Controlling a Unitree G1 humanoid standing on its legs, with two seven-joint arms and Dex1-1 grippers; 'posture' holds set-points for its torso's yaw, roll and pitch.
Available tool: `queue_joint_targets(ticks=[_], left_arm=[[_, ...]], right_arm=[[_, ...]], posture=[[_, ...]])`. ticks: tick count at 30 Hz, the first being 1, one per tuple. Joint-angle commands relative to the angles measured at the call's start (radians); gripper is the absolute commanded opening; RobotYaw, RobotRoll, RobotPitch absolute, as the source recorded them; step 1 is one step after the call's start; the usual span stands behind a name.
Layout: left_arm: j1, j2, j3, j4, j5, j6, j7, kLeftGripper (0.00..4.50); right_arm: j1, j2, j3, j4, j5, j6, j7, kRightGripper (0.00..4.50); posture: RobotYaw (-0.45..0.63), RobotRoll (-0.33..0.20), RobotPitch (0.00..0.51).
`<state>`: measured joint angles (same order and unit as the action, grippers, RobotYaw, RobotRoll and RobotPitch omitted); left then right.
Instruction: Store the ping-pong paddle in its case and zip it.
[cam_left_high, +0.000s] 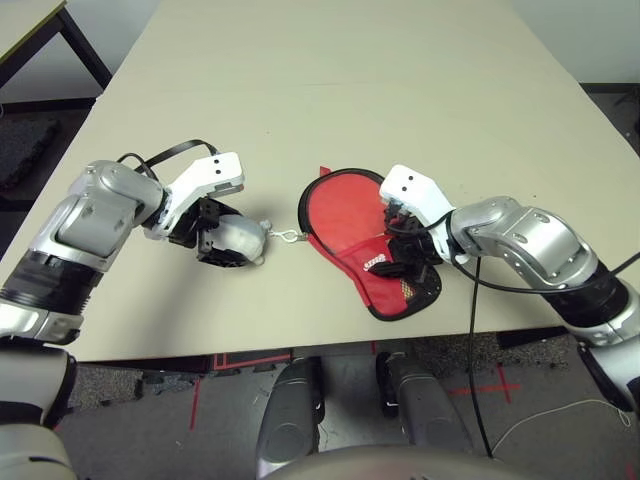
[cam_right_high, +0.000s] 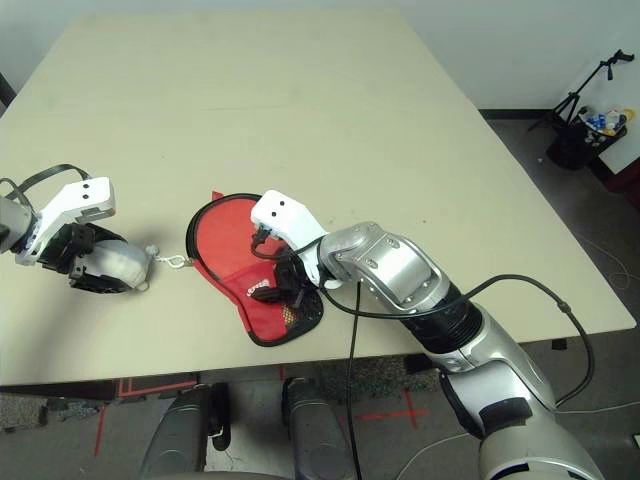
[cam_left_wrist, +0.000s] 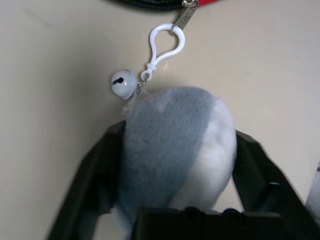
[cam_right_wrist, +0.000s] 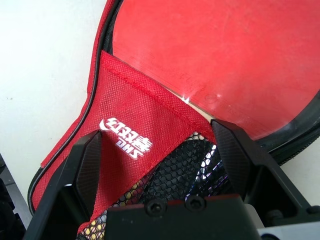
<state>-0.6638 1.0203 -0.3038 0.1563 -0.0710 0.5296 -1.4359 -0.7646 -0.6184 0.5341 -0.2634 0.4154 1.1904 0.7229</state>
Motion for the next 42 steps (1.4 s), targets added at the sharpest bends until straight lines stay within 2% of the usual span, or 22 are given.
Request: queue_joint_targets(ticks=[1,7,10,16,22,25,31,42], left_arm=[[-0.034,-0.036,-0.006,0.069,0.044,-0.032,0.048,2.66],[-0.16,-0.139,0.011,0.306,0.136,-0.133,0.215,0.85],[-0.262,-0.221,0.011,0.5,0.194,-0.245,0.355,0.37],[-0.457,-0.392,0.0,0.861,0.28,-0.432,0.575,0.34],[-0.582,-0.522,0.01,1.067,0.337,-0.514,0.763,0.34],[-0.611,-0.56,0.008,1.115,0.362,-0.538,0.829,0.34],[-0.676,-0.682,0.02,1.174,0.391,-0.563,0.994,0.34],[-0.73,-0.897,0.065,1.191,0.378,-0.586,1.05,0.34]], right_arm=[[0.019,0.004,0.008,0.018,-0.012,0.018,0.007,4.5],[0.019,0.009,0.005,0.025,-0.019,0.018,0.011,4.5],[0.018,0.016,0.006,0.029,-0.023,0.018,0.014,4.5],[0.025,0.03,0.01,0.041,-0.032,0.016,0.02,4.5],[0.031,0.04,0.019,0.053,-0.042,0.009,0.028,4.5],[0.032,0.047,0.019,0.052,-0.04,0.015,0.031,4.5],[0.024,0.07,0.033,0.057,-0.044,0.011,0.038,4.5],[0.007,0.109,0.055,0.076,-0.065,0.005,0.051,4.5]], posture=[[-0.03,0.0,0.174],[-0.03,0.0,0.174],[-0.02,0.0,0.176],[-0.02,0.0,0.186],[-0.02,0.0,0.196],[-0.02,0.0,0.204],[-0.03,0.0,0.224],[-0.06,0.0,0.234]])
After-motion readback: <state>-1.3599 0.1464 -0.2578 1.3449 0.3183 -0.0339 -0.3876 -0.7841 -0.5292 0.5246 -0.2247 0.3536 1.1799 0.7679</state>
